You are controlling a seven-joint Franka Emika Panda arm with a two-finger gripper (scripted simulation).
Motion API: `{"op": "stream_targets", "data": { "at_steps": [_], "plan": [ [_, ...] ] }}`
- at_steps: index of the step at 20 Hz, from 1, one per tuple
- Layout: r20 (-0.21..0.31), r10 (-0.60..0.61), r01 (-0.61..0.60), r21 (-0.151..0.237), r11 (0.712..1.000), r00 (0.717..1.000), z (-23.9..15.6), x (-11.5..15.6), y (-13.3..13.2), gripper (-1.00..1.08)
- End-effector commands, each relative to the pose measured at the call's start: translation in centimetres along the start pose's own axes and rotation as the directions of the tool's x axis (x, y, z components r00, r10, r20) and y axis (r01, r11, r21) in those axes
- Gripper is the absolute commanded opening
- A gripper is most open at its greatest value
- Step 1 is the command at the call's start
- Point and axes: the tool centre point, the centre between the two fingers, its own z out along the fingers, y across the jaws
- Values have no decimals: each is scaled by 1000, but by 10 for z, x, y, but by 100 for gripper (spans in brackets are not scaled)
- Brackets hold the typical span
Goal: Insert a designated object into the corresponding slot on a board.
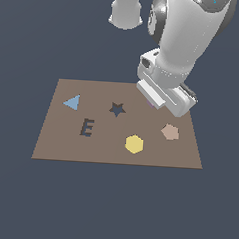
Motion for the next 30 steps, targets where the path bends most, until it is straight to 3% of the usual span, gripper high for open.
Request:
{"op": "stream_targets", "data": {
  "at_steps": [1,10,17,23,30],
  "plan": [
    [0,-14,14,0,1000,1000,0,4,3,-100],
    [0,-121,121,0,993,993,-1,31,20,-100],
    [-1,-254,254,0,967,967,-2,69,38,-100],
    [-1,-396,396,-1,918,918,-3,113,51,-100],
    [-1,-549,549,-1,836,836,-5,167,57,-100]
  ]
}}
